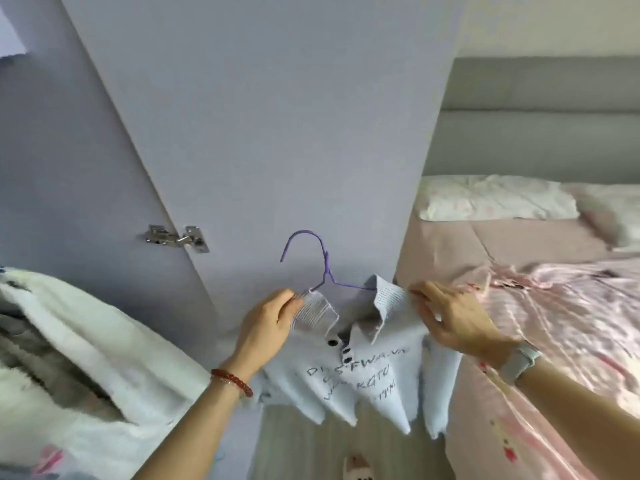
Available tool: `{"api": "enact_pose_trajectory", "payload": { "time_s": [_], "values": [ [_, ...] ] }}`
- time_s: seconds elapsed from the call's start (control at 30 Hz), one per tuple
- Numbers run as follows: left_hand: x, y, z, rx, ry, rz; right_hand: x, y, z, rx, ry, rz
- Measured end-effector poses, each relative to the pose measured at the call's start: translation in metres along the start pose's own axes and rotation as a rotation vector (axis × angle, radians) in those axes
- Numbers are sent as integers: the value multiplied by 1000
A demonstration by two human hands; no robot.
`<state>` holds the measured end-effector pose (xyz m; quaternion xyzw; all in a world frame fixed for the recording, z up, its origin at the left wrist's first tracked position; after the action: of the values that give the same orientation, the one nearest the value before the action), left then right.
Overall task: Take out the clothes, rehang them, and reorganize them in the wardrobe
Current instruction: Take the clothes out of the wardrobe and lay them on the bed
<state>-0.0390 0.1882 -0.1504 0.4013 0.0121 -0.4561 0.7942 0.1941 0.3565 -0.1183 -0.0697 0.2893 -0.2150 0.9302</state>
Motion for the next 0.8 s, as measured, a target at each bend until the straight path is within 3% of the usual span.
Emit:
{"api": "enact_pose_trajectory", "payload": {
  "time_s": [0.13, 0.43, 0.57, 0.8],
  "values": [
    [14, 65, -53, 120, -14, -34, 69, 29, 49, -52, 44, -239],
    [9, 200, -157, 131, -160, -277, 154, 96, 102, 91, 307, -458],
    [11, 268, -243, 170, -295, -335, 209, 167, 125, 68, 446, -722],
    [12, 447, -428, 215, -373, -524, 308, 323, 201, 129, 689, -1138]
  ]
}}
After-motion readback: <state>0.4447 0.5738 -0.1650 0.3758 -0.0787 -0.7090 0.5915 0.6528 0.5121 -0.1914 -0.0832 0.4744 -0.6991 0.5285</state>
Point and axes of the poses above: each hand's wrist, its own x-axis away from the middle knuckle, its own z-axis out of the back of the hand, y = z × x, the point moved 2 cm from there along -x, towards the middle knuckle, and after that the axes turned 9 degrees about y, right-handed, at the moved point
